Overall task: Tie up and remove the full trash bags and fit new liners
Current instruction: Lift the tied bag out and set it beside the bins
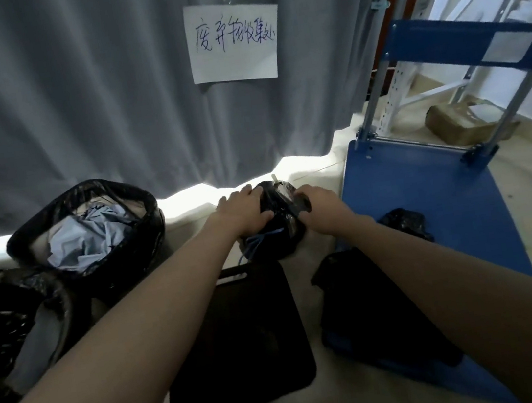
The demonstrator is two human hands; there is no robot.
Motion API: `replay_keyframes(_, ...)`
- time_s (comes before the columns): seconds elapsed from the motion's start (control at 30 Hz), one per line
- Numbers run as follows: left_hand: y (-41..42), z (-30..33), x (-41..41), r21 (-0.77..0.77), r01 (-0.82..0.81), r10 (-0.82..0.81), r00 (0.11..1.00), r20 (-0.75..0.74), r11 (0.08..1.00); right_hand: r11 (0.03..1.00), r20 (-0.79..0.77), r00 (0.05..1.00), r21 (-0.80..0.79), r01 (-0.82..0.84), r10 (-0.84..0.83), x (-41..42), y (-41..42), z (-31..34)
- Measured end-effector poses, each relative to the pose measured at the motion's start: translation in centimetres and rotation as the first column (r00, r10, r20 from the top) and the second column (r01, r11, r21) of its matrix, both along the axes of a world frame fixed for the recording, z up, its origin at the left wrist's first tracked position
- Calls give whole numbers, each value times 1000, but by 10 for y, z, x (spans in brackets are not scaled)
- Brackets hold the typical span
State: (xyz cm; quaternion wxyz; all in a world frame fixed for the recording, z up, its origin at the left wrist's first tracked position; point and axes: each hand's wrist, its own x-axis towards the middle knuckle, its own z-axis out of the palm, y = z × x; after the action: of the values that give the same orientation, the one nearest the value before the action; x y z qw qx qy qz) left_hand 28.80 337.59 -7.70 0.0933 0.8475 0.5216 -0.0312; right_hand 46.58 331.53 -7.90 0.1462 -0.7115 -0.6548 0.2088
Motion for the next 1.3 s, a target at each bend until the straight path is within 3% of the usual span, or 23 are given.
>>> replay_keyframes(0.3, -76, 51, 52, 10, 115, -115, 993, -1, 993, 997, 66, 995, 16, 72, -73, 54, -85, 54)
replay_keyframes(0.6, -118, 19, 120, -123, 231, -233, 973, -1, 965, 981, 4, 982, -51, 186, -186, 125, -135, 11)
replay_keyframes(0.8, -134, -8, 153, -205, 256, -247, 967, 69, 945, 947, 25, 980, -251, 199, -199, 128, -133, -17)
replay_keyframes(0.9, -137, -11, 162, -232, 239, -210, 968, 140, 943, 923, -67, 971, -331, 196, -230, 129, -129, -18)
replay_keyframes(1.0, -137, -10, 169, -267, 216, -164, 965, 205, 939, 946, -159, 962, -273, 173, -222, 131, -129, -17)
replay_keyframes(1.13, -138, -8, 174, -317, 213, -115, 947, 301, 924, 964, -152, 965, -194, 181, -212, 131, -132, -18)
replay_keyframes(1.3, -143, 1, 174, -229, 76, 49, 867, 496, 970, 899, -313, 853, -7, 438, -418, 129, -142, -4)
